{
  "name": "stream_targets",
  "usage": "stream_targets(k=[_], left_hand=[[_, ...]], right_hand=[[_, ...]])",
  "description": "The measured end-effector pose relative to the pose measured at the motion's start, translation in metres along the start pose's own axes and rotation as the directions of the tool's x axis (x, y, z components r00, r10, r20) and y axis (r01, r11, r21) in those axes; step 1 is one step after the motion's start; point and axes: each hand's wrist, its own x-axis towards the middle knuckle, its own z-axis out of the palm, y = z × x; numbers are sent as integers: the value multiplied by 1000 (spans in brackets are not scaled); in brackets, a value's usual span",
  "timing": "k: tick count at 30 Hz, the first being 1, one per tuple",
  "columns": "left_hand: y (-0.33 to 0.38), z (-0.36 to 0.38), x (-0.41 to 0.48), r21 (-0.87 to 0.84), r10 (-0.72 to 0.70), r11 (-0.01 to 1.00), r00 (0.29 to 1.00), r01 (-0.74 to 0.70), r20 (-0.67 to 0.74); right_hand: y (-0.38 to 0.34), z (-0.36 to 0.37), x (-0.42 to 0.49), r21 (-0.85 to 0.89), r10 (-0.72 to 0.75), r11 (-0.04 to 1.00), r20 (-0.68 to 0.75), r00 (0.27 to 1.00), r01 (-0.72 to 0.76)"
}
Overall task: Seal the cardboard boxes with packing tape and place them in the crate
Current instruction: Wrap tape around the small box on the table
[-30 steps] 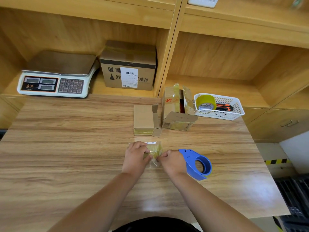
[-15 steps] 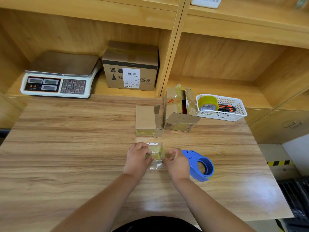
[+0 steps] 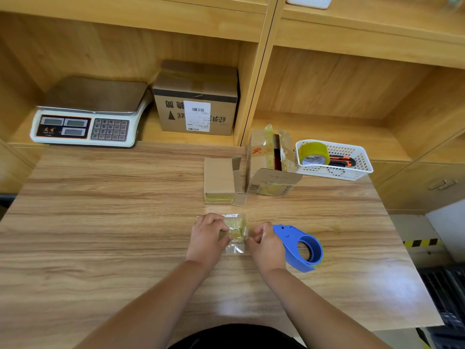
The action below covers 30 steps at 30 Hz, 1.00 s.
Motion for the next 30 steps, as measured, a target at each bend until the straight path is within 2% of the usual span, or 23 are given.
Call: stream_targets(k=[4,10,17,22,30], left_hand=[[0,1,-1,9,-1,1000,1000,1,1],[3,0,0,29,-5,1000,1000,5,1],[4,-3,0,46,-2,999,1000,1,23],[8,-3,-4,93,52,994,998,-54,25],[0,-6,-6,135,138,979,986,-149,88]], right_hand=[[4,-5,5,22,131,991,-11,991,-131],[-9,6,12,15,156,987,161,975,-161],[3,4,20,208,52,974,204,978,-95],[10,2,17,320,36,941,236,971,-113],[14,-5,15,160,-91,986,258,962,50]])
